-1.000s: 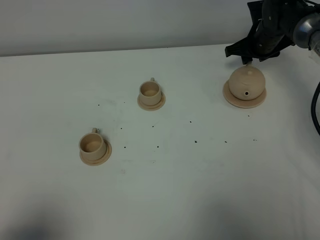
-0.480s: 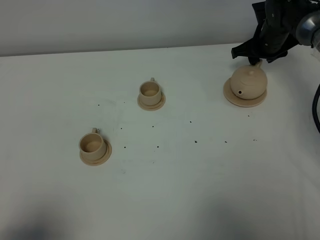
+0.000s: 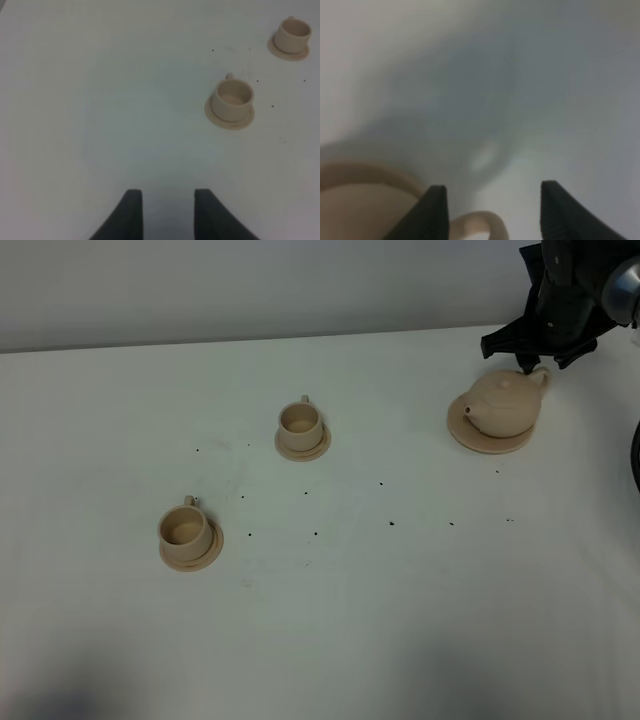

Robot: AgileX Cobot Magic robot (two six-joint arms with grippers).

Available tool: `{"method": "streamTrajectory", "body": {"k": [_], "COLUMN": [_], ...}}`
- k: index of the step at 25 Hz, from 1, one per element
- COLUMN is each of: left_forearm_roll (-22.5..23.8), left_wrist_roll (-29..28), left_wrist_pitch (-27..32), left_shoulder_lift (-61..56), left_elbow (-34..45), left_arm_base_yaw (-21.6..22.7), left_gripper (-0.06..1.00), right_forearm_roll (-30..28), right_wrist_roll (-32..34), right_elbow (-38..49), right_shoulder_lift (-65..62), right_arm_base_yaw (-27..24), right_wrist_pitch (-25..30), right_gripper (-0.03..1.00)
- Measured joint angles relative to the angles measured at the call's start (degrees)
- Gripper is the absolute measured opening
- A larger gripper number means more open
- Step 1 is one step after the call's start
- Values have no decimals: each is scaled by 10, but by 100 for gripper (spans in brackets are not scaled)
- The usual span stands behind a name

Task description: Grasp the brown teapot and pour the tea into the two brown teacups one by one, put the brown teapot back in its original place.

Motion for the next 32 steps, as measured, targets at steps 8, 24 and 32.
{"method": "streamTrajectory", "body": {"k": [8,24,32], "left_forearm_roll": [0,0,0], "left_wrist_roll": [0,0,0], "left_wrist_pitch": [0,0,0], "left_shoulder_lift": [0,0,0], "left_elbow": [0,0,0], "left_arm_base_yaw": [0,0,0], "left_gripper": [30,30,30], "right_forearm_roll": [-11,14,11], "right_wrist_roll": [-1,-15,-20], "right_elbow": [-1,-4,-3], "right_shoulder_lift": [0,0,0], "right_arm_base_yaw": [-6,-11,-11], "right_wrist_pitch": [39,57,58], "right_gripper": [44,44,44]}}
